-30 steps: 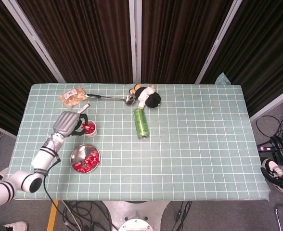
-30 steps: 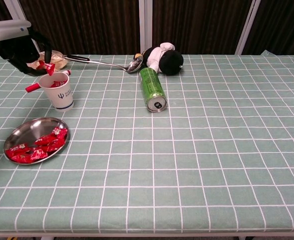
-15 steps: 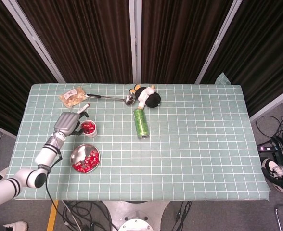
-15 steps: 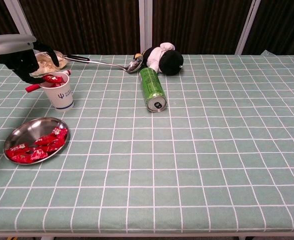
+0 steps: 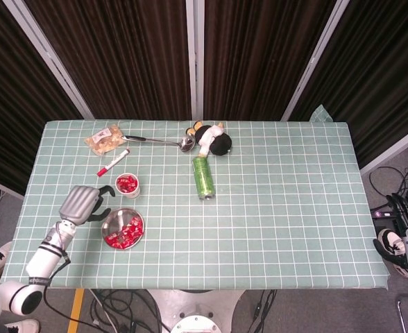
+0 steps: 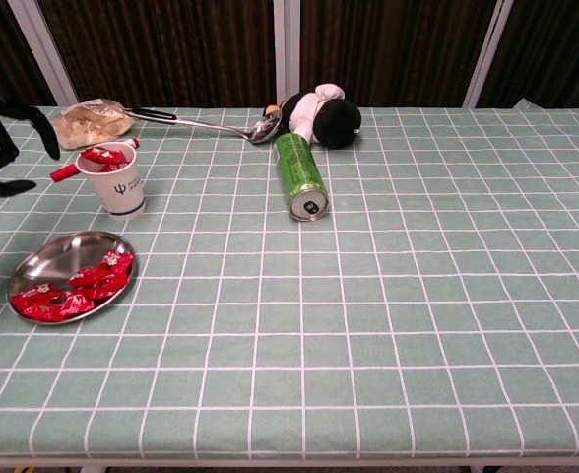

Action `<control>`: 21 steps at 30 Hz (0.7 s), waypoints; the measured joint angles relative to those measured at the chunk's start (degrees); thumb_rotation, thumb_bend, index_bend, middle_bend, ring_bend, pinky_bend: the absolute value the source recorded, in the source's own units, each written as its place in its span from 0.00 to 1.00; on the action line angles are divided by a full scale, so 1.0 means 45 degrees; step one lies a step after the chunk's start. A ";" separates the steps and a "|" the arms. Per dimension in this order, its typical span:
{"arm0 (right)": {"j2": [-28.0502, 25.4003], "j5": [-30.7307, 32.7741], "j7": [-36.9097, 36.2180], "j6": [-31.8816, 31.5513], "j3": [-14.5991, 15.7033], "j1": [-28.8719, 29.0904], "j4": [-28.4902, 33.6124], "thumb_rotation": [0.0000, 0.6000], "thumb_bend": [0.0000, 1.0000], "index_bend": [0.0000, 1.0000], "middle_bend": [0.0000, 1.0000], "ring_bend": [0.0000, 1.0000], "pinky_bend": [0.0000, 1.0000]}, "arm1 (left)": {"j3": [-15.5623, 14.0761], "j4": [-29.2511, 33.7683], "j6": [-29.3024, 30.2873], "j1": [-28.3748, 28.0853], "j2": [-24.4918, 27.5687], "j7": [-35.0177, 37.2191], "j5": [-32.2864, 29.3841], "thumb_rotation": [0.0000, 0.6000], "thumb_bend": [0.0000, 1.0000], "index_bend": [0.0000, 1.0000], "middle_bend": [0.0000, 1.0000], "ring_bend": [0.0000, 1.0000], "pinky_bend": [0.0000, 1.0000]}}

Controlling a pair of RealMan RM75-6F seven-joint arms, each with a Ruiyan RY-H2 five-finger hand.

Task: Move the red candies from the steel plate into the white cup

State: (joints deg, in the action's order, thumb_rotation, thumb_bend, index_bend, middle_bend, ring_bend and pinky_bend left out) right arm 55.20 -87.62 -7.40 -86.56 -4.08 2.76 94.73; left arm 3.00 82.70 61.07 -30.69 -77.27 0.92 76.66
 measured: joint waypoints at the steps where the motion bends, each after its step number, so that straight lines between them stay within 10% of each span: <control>1: 0.0003 -0.0024 -0.0002 -0.0018 0.0007 -0.0002 0.0006 1.00 0.20 0.02 0.06 0.00 0.15 | -0.0094 0.0034 -0.0091 0.0009 -0.0002 -0.0021 0.0050 1.00 0.32 0.48 0.98 0.87 0.99; 21: -0.0058 -0.0039 0.0034 -0.0073 0.0055 -0.0032 0.0079 1.00 0.20 0.02 0.06 0.00 0.15 | -0.1050 0.0353 -0.1523 0.0131 -0.0432 -0.1817 -0.0249 1.00 0.23 0.48 0.98 0.87 0.99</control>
State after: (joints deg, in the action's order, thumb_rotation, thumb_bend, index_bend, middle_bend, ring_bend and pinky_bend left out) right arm 54.94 -87.79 -7.25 -86.89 -3.83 2.62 95.09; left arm -1.72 84.28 54.21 -30.10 -79.21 -7.25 75.54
